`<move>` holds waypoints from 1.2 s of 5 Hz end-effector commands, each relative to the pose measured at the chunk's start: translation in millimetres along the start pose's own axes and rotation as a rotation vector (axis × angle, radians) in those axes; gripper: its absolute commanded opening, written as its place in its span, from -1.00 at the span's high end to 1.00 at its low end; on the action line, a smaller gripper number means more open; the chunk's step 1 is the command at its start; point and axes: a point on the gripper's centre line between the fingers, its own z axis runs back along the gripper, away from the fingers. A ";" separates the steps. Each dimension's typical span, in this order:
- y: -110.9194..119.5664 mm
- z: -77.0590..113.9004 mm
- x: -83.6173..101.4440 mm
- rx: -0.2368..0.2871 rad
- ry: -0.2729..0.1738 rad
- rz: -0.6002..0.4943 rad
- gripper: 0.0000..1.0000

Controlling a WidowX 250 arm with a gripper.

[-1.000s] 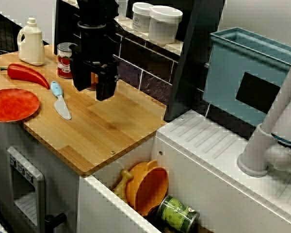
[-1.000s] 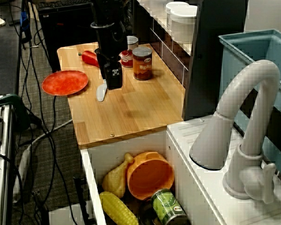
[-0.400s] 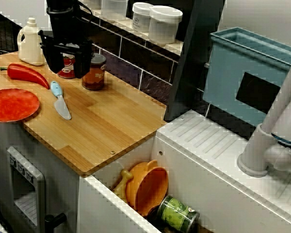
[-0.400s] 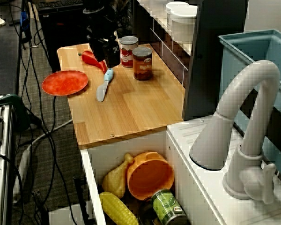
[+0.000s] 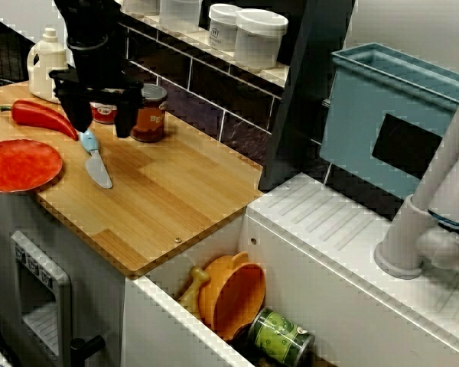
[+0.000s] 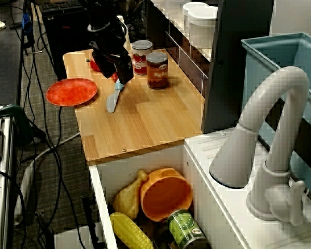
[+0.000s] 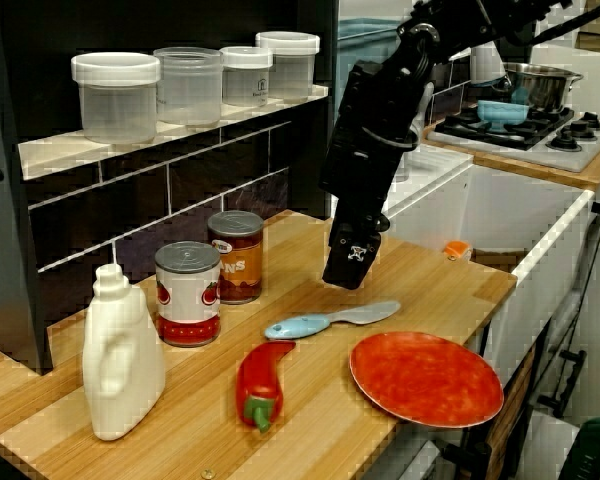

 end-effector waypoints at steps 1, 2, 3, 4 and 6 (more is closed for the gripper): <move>-5.7 6.7 10.4 0.023 -0.103 0.014 -1.00; -6.6 8.5 11.0 0.034 -0.087 -0.024 -1.00; -1.5 12.3 17.3 0.039 -0.054 -0.043 -1.00; 14.3 15.0 24.8 0.038 -0.072 0.005 -1.00; 21.8 5.7 26.8 0.104 -0.201 0.053 -1.00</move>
